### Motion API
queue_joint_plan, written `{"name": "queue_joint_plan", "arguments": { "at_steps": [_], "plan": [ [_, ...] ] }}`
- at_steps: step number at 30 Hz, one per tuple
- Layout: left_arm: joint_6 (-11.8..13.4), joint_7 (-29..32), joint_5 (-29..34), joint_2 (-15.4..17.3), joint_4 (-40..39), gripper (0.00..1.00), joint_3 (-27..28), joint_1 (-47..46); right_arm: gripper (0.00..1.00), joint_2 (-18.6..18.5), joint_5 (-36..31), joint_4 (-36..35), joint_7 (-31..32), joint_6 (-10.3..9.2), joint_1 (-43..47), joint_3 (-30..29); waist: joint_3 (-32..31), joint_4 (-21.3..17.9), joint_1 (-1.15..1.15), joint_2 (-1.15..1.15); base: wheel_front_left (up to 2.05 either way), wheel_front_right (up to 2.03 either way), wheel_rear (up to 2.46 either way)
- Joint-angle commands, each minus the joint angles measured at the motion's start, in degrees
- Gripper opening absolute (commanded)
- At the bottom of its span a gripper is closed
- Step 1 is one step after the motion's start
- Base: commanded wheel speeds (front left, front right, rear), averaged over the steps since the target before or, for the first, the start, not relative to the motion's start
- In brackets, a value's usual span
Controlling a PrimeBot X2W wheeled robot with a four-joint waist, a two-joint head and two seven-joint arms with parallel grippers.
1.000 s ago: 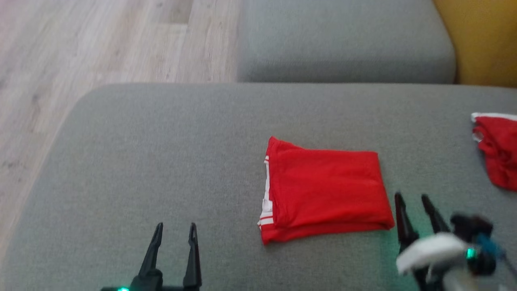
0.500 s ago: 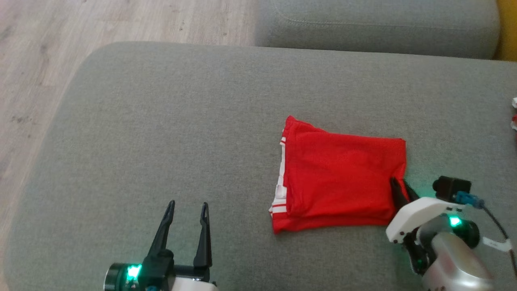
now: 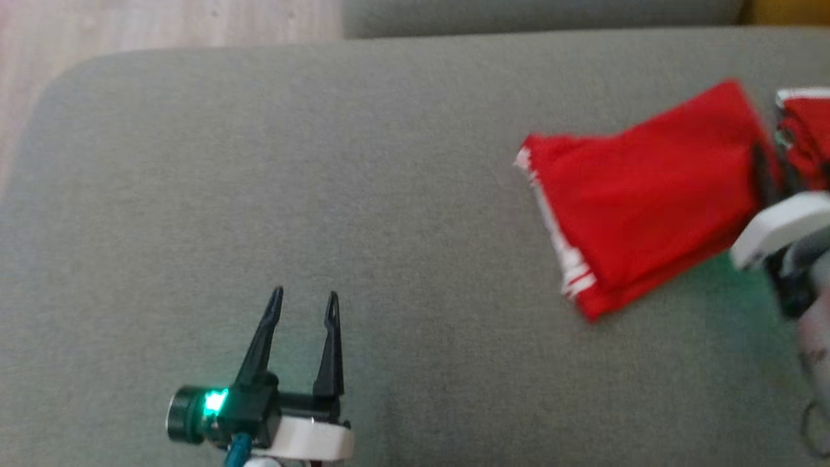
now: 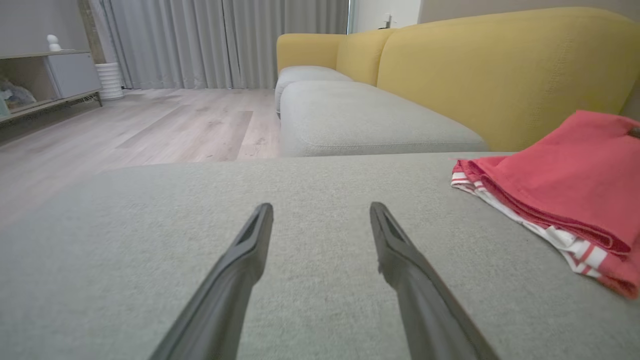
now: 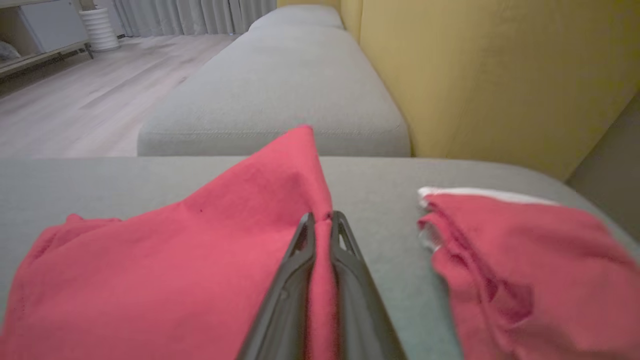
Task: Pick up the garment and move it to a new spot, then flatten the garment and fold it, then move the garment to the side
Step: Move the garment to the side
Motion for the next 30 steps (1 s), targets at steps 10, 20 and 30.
{"name": "queue_joint_plan", "arguments": {
  "at_steps": [10, 20, 30],
  "plan": [
    [-0.5, -0.3, 1.4, -0.3, -4.4, 1.0, 2.1, -6.7, 0.0, -13.4, -3.6, -3.6, 3.6, 0.37, -11.2, -3.8, 10.5, -5.6, 0.0, 0.0, 0.0, 0.0, 0.0],
    [-0.8, -0.3, -0.6, -0.3, -3.5, 1.0, 3.0, -7.6, 1.0, -13.0, -13.9, -7.0, 5.2, 0.37, -9.3, -13.7, 7.6, -6.7, 0.0, 0.0, 0.0, 0.0, 0.0],
    [-1.0, -0.3, -5.3, -0.3, -1.9, 1.0, 3.0, -3.0, 1.0, 0.7, -11.4, -15.9, -1.7, 0.37, 7.1, -5.8, -5.9, -6.4, 0.0, 0.0, 0.0, 0.0, 0.0]
  ]
}}
